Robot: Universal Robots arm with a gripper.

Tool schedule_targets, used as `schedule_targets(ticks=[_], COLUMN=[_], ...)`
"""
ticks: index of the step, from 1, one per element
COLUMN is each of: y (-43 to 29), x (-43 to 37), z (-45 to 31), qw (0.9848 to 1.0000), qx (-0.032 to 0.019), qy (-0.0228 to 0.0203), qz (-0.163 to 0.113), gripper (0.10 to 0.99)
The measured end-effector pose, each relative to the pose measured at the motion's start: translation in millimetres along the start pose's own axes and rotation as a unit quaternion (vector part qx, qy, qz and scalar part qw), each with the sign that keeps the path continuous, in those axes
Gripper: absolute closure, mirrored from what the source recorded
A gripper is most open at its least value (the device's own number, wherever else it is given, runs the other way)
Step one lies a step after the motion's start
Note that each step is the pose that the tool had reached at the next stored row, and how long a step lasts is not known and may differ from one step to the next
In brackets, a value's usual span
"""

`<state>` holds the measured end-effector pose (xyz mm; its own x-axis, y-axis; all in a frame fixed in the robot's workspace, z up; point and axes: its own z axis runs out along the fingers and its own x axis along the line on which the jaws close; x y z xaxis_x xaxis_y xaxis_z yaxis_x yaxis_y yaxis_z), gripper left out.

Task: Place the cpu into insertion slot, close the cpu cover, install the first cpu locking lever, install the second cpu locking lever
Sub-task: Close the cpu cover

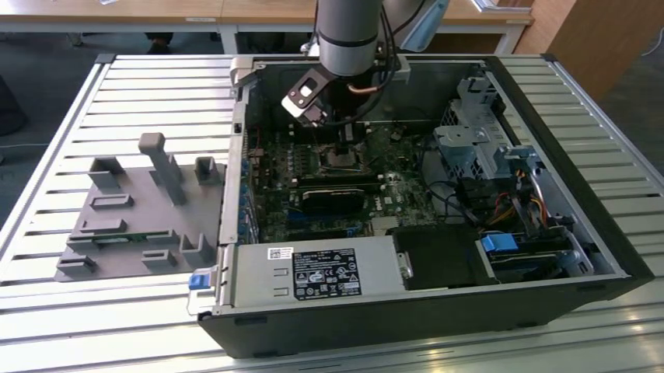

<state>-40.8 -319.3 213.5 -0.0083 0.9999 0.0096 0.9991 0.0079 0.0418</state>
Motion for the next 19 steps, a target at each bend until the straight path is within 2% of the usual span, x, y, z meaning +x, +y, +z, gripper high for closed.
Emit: schedule_targets(ticks=[11,19], y=[0.2,0.6], x=[0.0,0.1], z=[-4.2,-14.3], qw=[1.0000,1.0000], qx=[0.0000,0.0001], qy=[0.0000,0.0003], qz=[0.000,0.000], gripper=[0.973,0.973])
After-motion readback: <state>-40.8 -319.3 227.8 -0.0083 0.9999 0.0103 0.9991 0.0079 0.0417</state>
